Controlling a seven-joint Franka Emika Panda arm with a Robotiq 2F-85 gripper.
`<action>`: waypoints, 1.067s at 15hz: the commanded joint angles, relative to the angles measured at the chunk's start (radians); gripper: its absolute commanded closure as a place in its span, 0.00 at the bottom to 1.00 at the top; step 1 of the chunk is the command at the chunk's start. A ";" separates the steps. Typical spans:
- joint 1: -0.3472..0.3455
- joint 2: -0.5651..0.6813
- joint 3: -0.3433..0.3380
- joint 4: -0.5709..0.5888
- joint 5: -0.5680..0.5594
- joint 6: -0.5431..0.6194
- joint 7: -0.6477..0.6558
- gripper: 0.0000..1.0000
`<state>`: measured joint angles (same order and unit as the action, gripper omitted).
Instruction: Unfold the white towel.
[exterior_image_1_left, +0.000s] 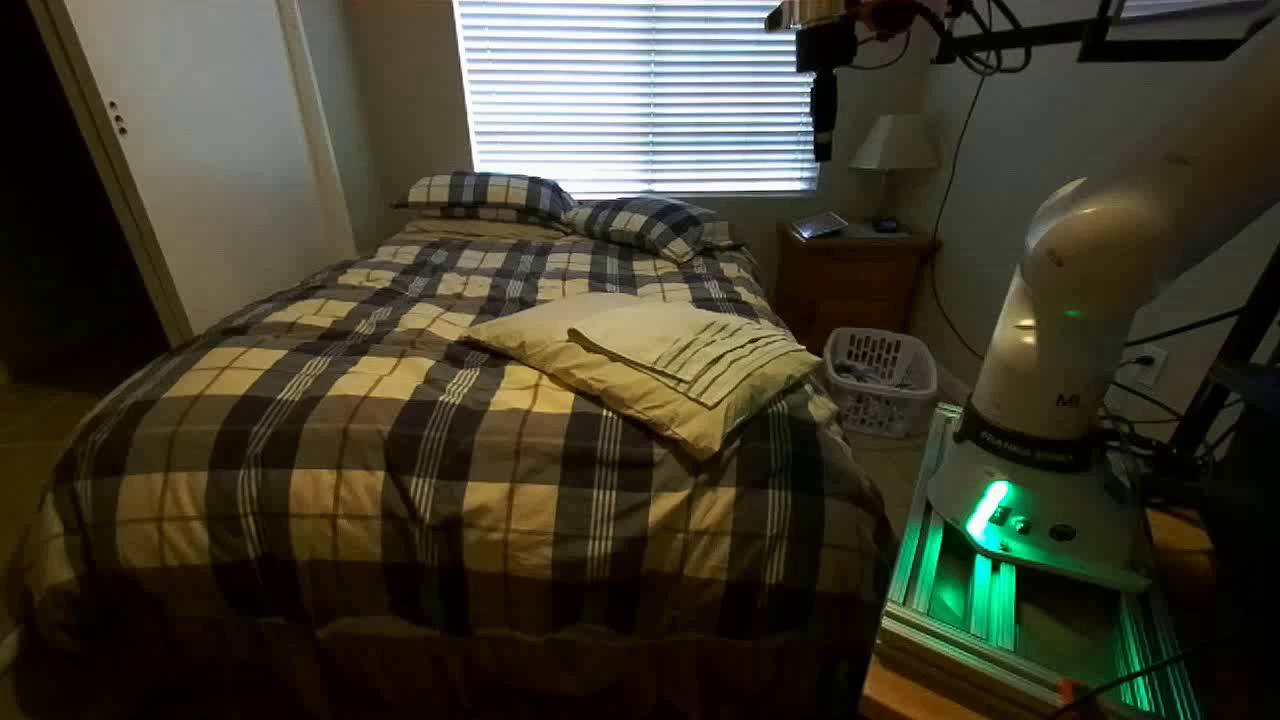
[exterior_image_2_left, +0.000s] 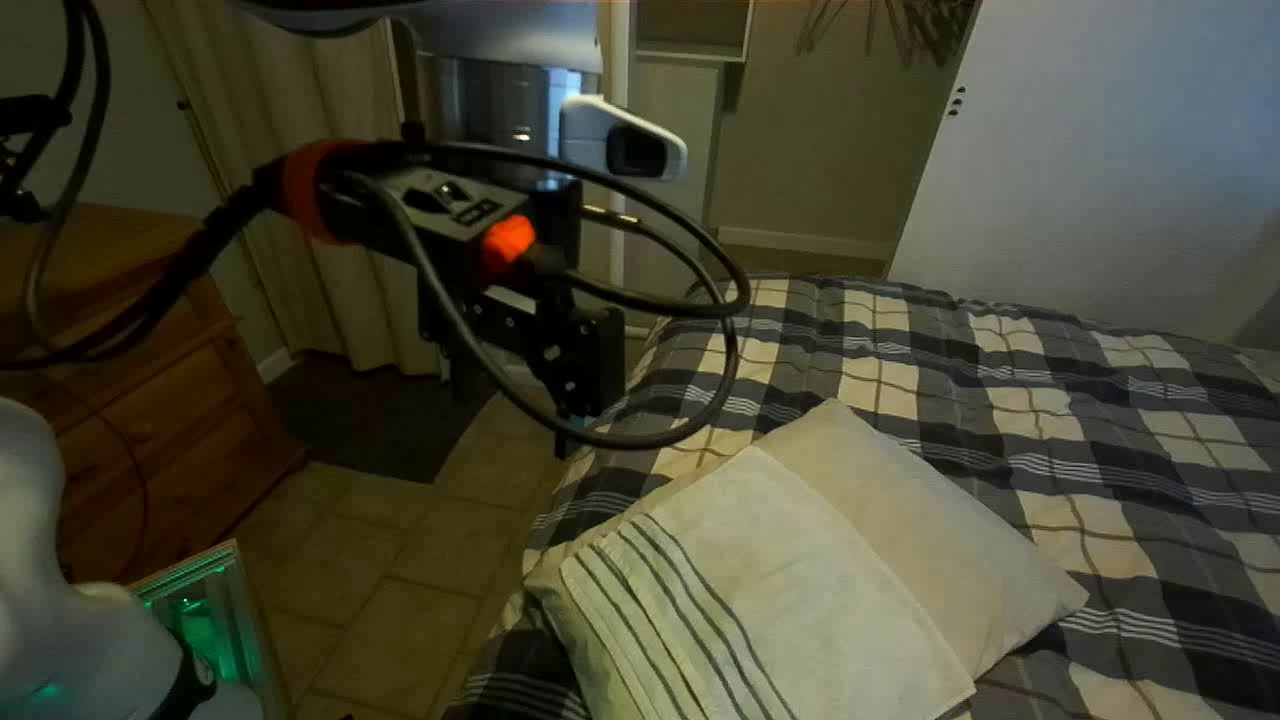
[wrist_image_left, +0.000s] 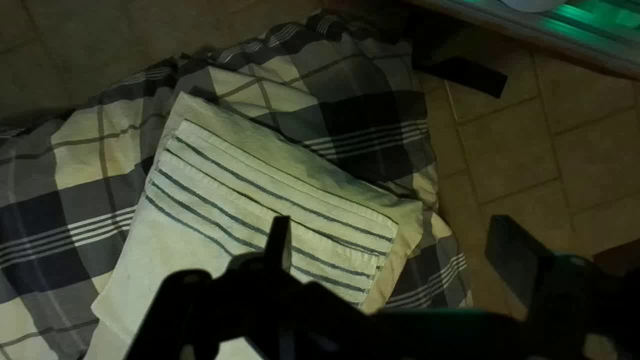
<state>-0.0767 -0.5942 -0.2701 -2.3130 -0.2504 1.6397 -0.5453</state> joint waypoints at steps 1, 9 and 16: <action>0.001 0.000 -0.001 0.002 0.000 -0.002 0.000 0.00; 0.000 0.135 -0.018 -0.033 0.001 0.219 0.060 0.00; 0.011 0.424 0.035 -0.086 0.050 0.552 0.097 0.00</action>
<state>-0.0639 -0.2783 -0.2613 -2.4002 -0.2379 2.1041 -0.4837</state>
